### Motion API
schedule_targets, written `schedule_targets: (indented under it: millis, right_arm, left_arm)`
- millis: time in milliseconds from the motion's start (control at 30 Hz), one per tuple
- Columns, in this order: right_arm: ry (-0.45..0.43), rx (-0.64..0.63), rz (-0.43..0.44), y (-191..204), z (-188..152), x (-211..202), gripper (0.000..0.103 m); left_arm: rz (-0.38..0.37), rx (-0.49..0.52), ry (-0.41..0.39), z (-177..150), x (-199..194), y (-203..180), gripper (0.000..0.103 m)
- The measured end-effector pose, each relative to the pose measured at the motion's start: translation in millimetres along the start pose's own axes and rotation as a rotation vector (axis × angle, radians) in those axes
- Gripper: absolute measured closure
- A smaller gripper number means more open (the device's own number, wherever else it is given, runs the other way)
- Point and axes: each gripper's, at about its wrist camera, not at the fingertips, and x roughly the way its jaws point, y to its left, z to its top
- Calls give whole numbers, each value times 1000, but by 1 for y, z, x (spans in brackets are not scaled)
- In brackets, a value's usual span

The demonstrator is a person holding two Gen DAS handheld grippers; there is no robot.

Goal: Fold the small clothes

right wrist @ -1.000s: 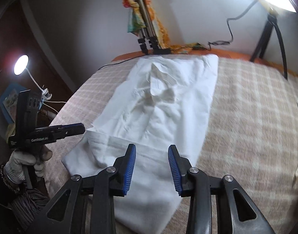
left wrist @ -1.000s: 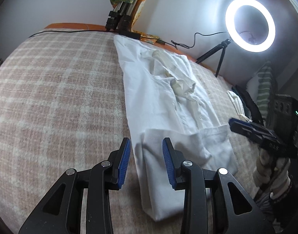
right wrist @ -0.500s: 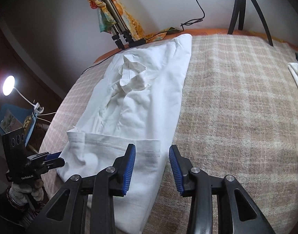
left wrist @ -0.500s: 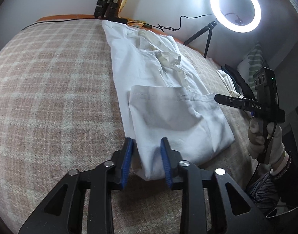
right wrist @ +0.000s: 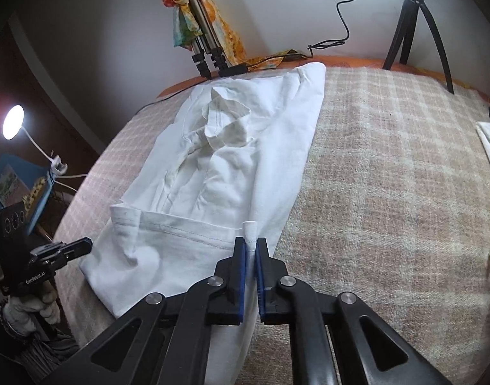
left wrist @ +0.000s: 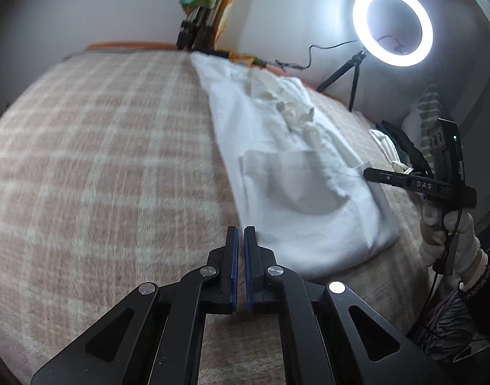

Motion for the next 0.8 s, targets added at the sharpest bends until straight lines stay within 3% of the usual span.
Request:
schedule_targets:
  millis: [100,167,267,467,667,800]
  right_arm:
    - [14,16,5,-2,0,3,99]
    - [8,21,11,-3,1,1,95]
    - [3,28,14,-3,1,-1,94]
    - [10,34,25,-4,-1,0,91]
    - [15,28,25,-2,0,1,87]
    - [15,31,26,-3,-1,0,84]
  left_arm:
    - [-3,-38,-21,1,-3,5,101]
    - [-5,-19,-47,10,-7,0,90]
    - [-24,7,-81,24,-8,-6,85]
    - [-10,100,-14,40,20,-22,81]
    - [23,93,43,40,38,-21,81]
    - [34,91,40,40,37,-22,79]
